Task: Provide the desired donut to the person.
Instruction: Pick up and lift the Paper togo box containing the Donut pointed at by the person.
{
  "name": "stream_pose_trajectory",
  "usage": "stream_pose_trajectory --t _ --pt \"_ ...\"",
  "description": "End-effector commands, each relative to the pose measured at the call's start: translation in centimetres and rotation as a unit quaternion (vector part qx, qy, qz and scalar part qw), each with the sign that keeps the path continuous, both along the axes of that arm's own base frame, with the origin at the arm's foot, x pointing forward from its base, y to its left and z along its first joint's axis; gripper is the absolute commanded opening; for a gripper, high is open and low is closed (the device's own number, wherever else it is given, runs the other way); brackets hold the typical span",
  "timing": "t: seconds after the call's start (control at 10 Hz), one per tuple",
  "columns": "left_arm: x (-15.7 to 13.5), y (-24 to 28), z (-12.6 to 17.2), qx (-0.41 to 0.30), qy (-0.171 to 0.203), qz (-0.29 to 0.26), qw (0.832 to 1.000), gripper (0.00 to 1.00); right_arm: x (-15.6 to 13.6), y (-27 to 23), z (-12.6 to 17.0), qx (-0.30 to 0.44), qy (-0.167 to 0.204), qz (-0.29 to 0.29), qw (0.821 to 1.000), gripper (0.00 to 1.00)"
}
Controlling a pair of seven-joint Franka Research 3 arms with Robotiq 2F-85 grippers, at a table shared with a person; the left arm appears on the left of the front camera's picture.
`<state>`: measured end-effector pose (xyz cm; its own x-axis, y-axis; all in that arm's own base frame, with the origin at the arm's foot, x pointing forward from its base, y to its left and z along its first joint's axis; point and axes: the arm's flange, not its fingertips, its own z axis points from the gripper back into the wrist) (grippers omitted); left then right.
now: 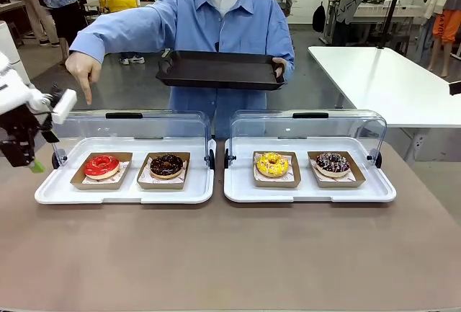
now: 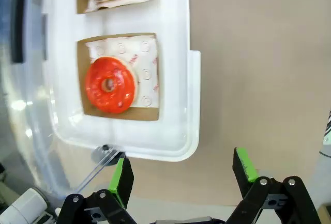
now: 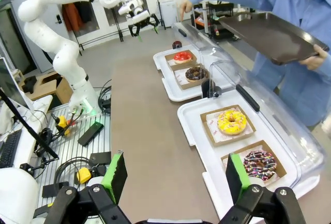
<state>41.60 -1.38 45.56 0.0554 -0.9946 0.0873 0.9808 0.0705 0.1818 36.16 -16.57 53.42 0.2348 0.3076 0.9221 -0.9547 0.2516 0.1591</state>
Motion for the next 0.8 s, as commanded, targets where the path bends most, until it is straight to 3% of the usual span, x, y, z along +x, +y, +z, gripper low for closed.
stream_pose_trajectory --t 0.0,0.2,0.7 --pt "1.9 -1.0 -0.6 0.015 0.036 0.0 0.999 1.0 0.0 0.1 0.0 0.003 -0.001 0.002 1.0 1.0" --pt "2.5 -1.3 -2.2 0.021 0.049 -0.001 0.999 1.0 0.0 0.1 0.0 0.003 -0.001 0.002 1.0 1.0" --pt "2.2 -1.5 -3.1 0.015 0.047 -0.008 0.999 1.0 0.0 0.1 0.0 0.003 -0.001 0.002 1.0 1.0"
